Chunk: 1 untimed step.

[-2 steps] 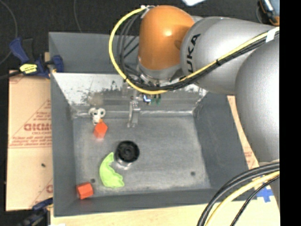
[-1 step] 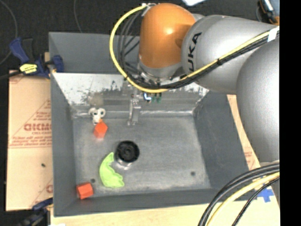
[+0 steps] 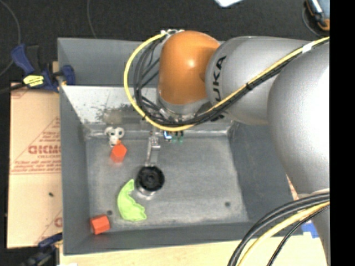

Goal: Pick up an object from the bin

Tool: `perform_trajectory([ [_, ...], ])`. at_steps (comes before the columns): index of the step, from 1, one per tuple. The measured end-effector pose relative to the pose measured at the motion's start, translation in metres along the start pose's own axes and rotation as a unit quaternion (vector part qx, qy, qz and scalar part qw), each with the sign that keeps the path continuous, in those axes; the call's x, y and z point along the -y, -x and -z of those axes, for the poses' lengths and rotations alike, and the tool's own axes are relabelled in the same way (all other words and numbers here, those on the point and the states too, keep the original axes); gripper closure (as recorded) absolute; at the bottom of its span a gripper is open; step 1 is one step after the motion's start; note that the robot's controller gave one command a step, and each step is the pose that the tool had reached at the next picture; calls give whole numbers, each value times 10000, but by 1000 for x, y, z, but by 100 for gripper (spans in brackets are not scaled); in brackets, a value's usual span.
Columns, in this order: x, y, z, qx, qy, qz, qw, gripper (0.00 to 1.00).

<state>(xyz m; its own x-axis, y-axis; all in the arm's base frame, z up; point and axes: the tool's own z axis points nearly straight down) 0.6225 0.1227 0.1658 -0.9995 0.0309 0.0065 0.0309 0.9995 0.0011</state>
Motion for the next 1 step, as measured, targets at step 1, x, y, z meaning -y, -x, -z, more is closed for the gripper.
perform_trajectory([
  [1, 0, 1, 1, 10, 2, 0, 10000, 0],
])
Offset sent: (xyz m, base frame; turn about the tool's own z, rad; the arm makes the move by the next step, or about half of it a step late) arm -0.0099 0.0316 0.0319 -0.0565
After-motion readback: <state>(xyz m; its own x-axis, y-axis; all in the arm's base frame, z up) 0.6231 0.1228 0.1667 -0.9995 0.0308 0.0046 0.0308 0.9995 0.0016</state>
